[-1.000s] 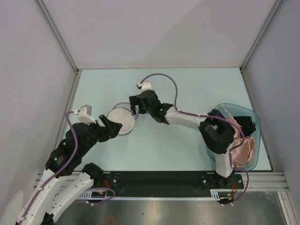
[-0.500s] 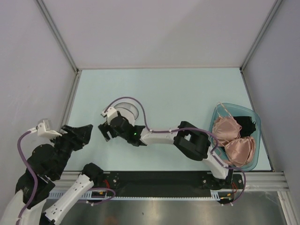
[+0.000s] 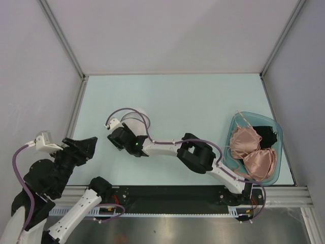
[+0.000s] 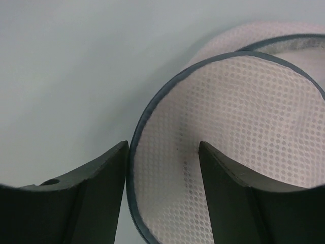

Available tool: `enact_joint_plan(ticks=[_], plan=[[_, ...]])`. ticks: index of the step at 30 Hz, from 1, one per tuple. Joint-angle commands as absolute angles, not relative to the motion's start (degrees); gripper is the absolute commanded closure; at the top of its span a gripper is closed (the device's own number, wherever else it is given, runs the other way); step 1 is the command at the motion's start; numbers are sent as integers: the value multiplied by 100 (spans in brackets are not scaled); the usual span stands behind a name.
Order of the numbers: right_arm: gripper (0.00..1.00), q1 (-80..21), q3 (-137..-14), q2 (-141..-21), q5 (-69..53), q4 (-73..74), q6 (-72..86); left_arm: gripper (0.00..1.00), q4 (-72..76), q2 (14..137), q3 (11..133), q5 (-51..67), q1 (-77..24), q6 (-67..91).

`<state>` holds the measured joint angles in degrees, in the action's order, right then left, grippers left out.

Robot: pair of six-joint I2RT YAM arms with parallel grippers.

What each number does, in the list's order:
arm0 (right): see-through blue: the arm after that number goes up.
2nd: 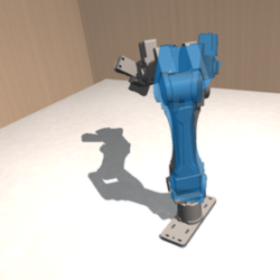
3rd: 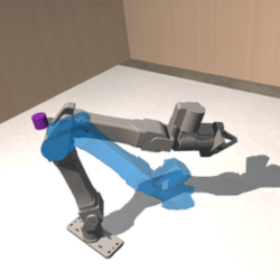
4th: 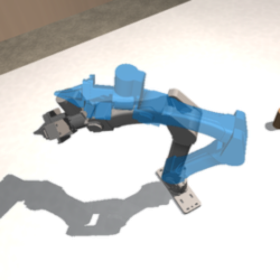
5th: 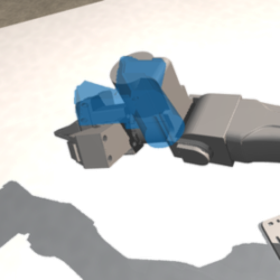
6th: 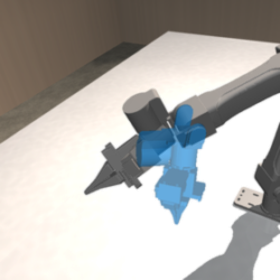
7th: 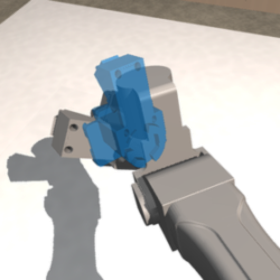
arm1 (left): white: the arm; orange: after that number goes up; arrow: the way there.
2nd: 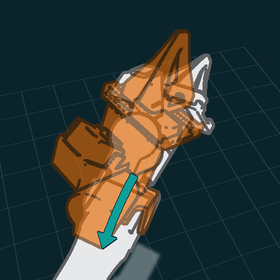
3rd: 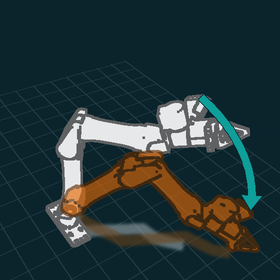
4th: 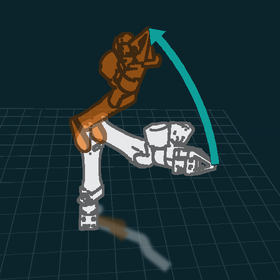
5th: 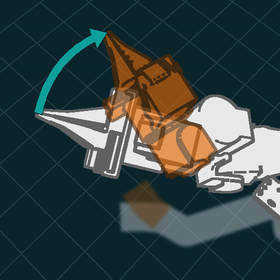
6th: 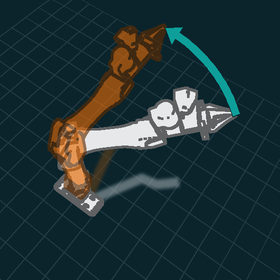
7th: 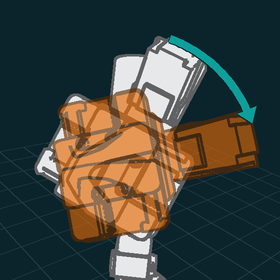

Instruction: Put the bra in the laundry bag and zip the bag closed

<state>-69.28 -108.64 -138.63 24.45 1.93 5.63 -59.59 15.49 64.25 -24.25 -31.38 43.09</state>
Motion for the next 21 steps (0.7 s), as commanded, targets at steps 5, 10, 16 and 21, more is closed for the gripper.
enact_joint_plan(ticks=[5,10,16,21], plan=[[79,-6961,-10594,-13563,2707,159,360,35,-6064,1819,6680,-2171,-3102,4324],[100,-6961,-9118,-12281,2418,-201,404,28,-6021,2328,6373,-1653,-3103,4245],[100,-6592,-6533,-10057,829,-1359,756,15,-4899,3137,5303,-932,-3102,4543],[100,-6074,-5144,-9064,-595,-1985,1273,11,-3834,3760,4476,-642,-3024,4860]])
